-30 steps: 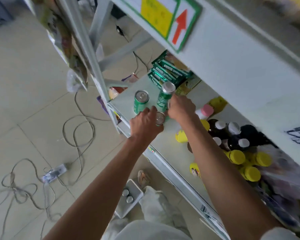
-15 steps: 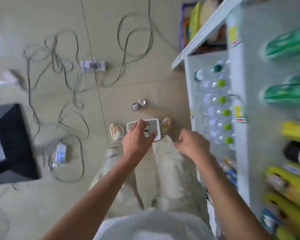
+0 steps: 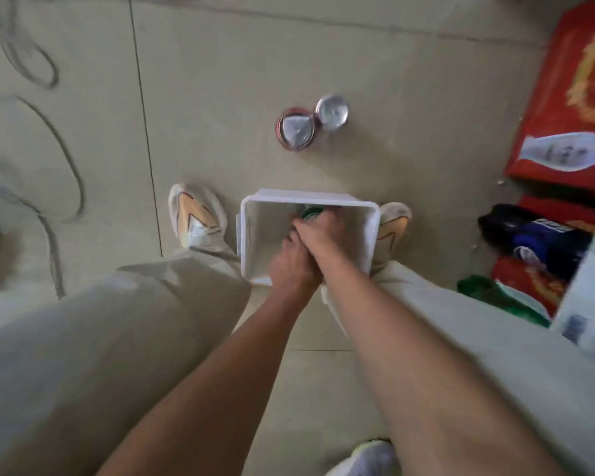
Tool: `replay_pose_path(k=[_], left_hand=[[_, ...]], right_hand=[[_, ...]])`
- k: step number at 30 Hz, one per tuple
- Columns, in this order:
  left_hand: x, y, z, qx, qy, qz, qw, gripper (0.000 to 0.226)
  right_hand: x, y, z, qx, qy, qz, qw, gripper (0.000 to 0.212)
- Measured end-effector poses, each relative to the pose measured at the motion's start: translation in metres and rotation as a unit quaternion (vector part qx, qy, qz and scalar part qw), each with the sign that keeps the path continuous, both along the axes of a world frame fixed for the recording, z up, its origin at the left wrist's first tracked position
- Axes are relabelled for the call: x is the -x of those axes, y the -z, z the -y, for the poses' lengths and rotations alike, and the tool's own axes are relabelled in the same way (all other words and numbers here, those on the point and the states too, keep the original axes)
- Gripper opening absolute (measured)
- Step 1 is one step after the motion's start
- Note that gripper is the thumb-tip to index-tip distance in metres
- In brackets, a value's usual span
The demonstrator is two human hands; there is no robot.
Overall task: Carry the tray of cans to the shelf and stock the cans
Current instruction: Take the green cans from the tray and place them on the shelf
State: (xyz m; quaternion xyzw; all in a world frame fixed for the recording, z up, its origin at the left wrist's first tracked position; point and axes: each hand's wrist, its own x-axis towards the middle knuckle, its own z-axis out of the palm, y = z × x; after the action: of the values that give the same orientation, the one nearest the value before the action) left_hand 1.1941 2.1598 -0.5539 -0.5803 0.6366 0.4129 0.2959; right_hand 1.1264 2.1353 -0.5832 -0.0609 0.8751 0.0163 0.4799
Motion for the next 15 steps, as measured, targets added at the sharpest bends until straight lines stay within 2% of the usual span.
replay_pose_path(k=[3, 5, 7, 9, 11, 15], left_hand=[[0.004, 0.026, -0.002, 0.006, -0.021, 0.033, 0.999, 0.034], [0.003, 0.016, 0.0, 0.007, -0.023, 0.022, 0.999, 0.028], [0.0, -0.017, 0.008, 0.018, -0.025, 0.003, 1.0, 0.024], [-0.002, -0.076, 0.022, 0.025, -0.009, -0.001, 1.0, 0.03], [-0.003, -0.154, 0.038, 0.033, 0.018, 0.01, 0.999, 0.041], [0.004, -0.33, 0.07, 0.051, 0.115, 0.027, 0.992, 0.052]], right_hand=[[-0.004, 0.017, -0.004, 0.023, 0.002, -0.053, 0.998, 0.053], [-0.001, 0.005, -0.005, 0.024, -0.022, -0.047, 0.998, 0.05], [0.008, -0.027, -0.005, 0.001, -0.054, -0.054, 0.997, 0.055], [0.02, -0.082, -0.002, -0.044, -0.059, -0.052, 0.996, 0.067], [0.036, -0.158, 0.001, -0.075, -0.001, -0.033, 0.997, 0.073], [0.071, -0.345, 0.0, -0.034, 0.085, -0.034, 0.995, 0.076]])
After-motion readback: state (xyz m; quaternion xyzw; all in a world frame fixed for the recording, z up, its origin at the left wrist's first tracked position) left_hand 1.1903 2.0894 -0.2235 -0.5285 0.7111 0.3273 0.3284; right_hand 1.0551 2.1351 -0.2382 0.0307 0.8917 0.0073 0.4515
